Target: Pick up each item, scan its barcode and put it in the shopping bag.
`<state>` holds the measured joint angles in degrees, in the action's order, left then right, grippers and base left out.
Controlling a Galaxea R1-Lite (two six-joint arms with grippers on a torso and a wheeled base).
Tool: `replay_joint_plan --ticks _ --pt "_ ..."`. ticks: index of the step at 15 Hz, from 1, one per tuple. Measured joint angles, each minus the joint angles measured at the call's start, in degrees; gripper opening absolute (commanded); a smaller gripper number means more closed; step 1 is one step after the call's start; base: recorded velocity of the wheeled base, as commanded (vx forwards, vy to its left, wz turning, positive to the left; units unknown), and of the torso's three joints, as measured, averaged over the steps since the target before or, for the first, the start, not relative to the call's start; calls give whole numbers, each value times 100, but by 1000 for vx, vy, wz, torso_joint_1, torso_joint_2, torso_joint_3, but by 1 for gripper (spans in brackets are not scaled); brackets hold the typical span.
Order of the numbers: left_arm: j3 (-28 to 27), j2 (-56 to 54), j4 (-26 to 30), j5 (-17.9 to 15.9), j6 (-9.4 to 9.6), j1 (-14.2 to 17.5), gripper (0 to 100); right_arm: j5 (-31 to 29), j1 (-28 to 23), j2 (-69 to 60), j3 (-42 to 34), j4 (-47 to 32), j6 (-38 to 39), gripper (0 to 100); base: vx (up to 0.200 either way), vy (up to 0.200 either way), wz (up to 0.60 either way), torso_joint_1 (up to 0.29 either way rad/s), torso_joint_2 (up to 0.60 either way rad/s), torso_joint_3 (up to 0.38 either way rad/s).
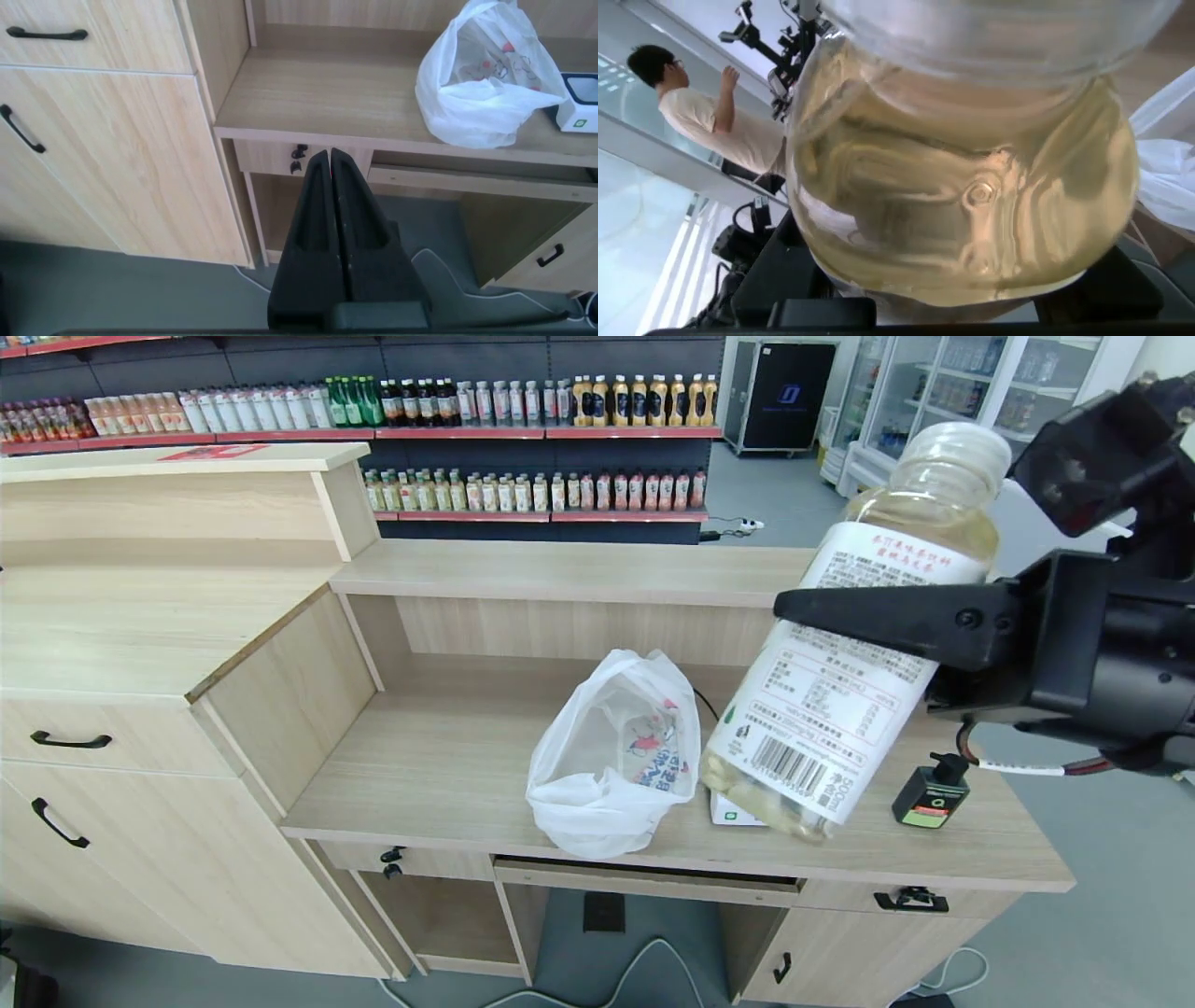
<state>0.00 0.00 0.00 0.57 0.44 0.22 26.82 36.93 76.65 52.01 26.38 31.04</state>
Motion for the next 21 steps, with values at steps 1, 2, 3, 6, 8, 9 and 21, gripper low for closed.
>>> replay_joint_plan --ticks 1,2,3,6,8,9,21 --pt "0 2 0 2 0 5 0 -11 22 41 -55 13 -126 0 0 0 0 0 0 0" --pt "0 2 0 2 0 5 0 -13 34 74 -112 11 -222 0 0 0 0 0 0 0" --pt "0 0 0 2 0 5 0 -13 41 96 -151 17 -272 0 0 0 0 0 0 0" --pt "0 2 0 2 0 0 0 -6 67 208 -243 191 -419 0 0 0 0 0 0 0" --pt "0 0 0 2 0 5 0 2 76 245 -250 191 -424 0 0 0 0 0 0 0" --pt "0 0 0 0 0 5 0 9 78 251 -256 194 -424 0 0 0 0 0 0 0" --pt "0 0 0 0 0 5 0 38 -38 239 -254 178 -539 0 0 0 0 0 0 0"
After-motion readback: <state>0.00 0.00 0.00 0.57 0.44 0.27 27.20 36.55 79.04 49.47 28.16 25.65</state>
